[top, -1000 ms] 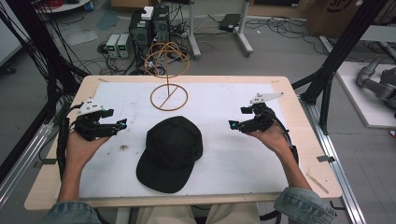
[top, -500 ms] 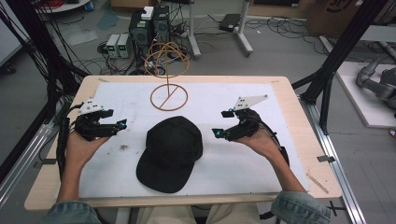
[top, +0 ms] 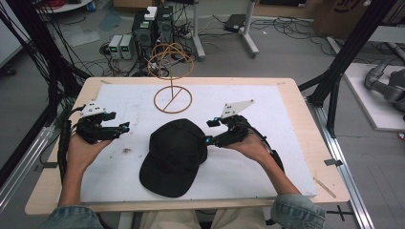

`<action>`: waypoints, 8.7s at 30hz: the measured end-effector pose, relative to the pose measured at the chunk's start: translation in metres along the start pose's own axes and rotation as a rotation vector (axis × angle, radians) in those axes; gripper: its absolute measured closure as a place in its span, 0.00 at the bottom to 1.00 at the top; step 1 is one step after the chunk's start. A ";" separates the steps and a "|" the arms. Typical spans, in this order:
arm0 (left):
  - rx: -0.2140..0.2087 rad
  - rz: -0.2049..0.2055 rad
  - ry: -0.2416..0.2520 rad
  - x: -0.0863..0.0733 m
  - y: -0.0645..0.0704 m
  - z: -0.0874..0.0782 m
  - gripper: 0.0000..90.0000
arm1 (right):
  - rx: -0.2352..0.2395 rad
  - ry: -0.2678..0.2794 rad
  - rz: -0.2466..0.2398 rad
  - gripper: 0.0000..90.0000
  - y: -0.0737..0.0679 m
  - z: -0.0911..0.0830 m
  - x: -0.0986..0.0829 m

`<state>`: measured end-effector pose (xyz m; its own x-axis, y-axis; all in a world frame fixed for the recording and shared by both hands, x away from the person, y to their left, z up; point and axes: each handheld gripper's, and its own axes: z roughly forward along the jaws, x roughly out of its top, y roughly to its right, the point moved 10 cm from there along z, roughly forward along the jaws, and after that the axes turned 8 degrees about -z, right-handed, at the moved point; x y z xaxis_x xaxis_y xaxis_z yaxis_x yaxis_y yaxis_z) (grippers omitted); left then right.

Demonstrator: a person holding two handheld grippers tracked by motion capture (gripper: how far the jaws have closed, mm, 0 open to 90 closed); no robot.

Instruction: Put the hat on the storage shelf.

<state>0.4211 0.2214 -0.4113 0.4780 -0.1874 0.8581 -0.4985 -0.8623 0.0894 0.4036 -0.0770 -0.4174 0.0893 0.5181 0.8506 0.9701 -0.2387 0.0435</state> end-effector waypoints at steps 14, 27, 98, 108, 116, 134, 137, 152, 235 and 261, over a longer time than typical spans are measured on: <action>-0.009 0.006 -0.015 -0.002 0.001 0.002 0.36 | 0.018 0.020 -0.106 0.62 -0.004 0.027 0.009; -0.012 0.005 -0.022 -0.003 0.001 0.002 0.36 | 0.035 -0.001 -0.096 0.68 0.001 0.036 0.003; -0.012 -0.042 -0.011 -0.005 -0.012 0.001 0.36 | -0.029 0.153 -0.221 1.00 0.016 -0.004 0.131; -0.008 -0.059 -0.010 -0.008 -0.019 0.000 0.36 | -0.009 0.229 -0.259 1.00 0.022 -0.009 0.170; -0.010 -0.060 -0.017 -0.009 -0.020 0.002 0.36 | -0.004 0.276 -0.268 1.00 0.032 -0.009 0.192; -0.005 -0.089 -0.005 -0.011 -0.026 0.000 0.36 | -0.009 0.337 -0.262 1.00 0.073 -0.012 0.230; -0.009 -0.086 -0.013 -0.012 -0.026 0.001 0.36 | -0.005 0.342 -0.275 1.00 0.075 -0.009 0.237; -0.019 -0.076 -0.043 -0.017 -0.023 0.009 0.36 | -0.032 0.340 -0.245 1.00 0.117 0.004 0.254; -0.064 0.026 -0.115 -0.015 0.029 0.042 0.33 | -0.284 -0.105 0.195 0.13 0.074 -0.088 -0.048; -0.067 0.029 -0.117 -0.014 0.033 0.043 0.33 | -0.273 -0.058 0.215 0.13 0.066 -0.089 -0.048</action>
<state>0.4286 0.1753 -0.4421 0.5414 -0.2690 0.7966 -0.5590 -0.8228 0.1021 0.4434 -0.1906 -0.4092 0.3055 0.4756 0.8249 0.8321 -0.5544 0.0116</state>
